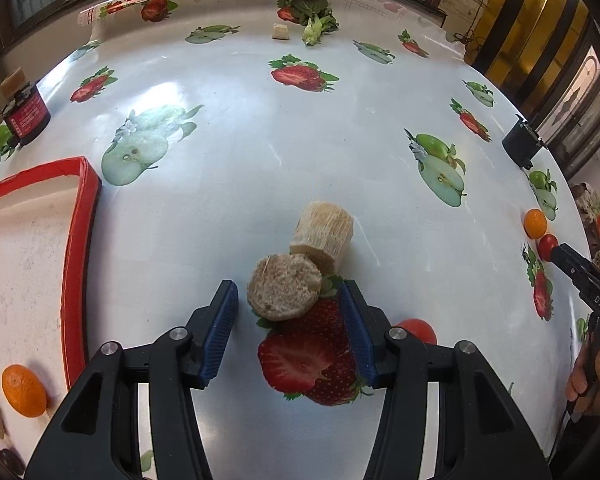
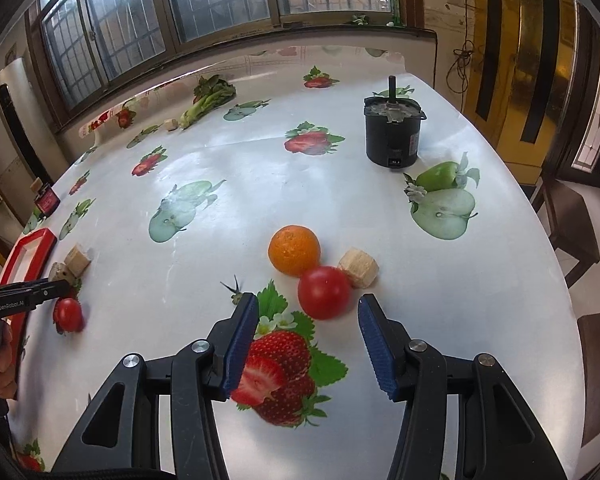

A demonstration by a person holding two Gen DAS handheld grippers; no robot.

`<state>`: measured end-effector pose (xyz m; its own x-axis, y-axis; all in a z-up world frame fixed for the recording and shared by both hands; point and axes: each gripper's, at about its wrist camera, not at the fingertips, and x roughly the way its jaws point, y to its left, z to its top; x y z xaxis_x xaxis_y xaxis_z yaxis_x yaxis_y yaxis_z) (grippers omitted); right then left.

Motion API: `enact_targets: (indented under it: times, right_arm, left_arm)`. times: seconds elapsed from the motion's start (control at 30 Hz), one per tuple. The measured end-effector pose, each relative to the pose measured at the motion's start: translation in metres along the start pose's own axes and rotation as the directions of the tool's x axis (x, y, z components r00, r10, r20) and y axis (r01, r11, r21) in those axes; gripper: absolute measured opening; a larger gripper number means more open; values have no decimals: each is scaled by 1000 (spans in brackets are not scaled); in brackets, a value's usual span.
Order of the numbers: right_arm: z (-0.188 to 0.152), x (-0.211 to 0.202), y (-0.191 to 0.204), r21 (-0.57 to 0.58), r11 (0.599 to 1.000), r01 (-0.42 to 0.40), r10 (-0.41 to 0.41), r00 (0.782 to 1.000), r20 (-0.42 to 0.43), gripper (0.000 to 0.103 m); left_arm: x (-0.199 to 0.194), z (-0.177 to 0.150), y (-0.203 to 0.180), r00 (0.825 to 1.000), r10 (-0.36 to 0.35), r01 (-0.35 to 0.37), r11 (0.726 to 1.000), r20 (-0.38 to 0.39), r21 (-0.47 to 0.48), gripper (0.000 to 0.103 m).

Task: Organize fruits
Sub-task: 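Grasp the round beige disc with the left tool while the right tool grasps a red tomato, then carry the beige disc and tomato over the red tray with both tools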

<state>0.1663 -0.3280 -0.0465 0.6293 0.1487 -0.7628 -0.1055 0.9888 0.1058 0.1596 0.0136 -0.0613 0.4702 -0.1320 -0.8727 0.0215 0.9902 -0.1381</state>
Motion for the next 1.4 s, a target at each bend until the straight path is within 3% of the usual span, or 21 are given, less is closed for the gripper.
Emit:
enact_targets:
  times: [0.1,0.13,0.2,0.23,0.47,0.63,1.0,1.4]
  right_arm:
    - [5,16,0,-12,1000,16,-16,1000,-22,51]
    - [5,20,-1,-12,1000,16,-16,1000,-24,50]
    - [5,28,-2,-13,1000,23,-24,999,-38,34]
    - [4,31,-3,-11,1000,26,-26,999,-47,33]
    - [-2,18,7,-26,1000,-7,6,1000,-25,32]
    - [-7,2,27,-28,997,-74,73,997,-12,32]
    - [-12,-17,104,-113,968,-223,221,975,-22,32]
    - [-18,-25,187,-227,918,-326,321,945,-62,32]
  left_arm:
    - [1,0,-2,1000,14,-15,1000,22,19,47]
    - [1,0,-3,999,21,-22,999,30,32,35]
    - [1,0,-2,999,20,-22,999,37,49,33]
    - [1,0,-2,999,19,-21,998,38,54,33]
    - [-9,-8,-1,998,16,-19,998,54,51,33]
    - [-24,-17,5,997,16,-18,999,70,32,33]
    - [-62,-32,34,991,62,-61,998,122,-18,33]
    - [-91,-47,78,980,122,-110,990,160,-84,33]
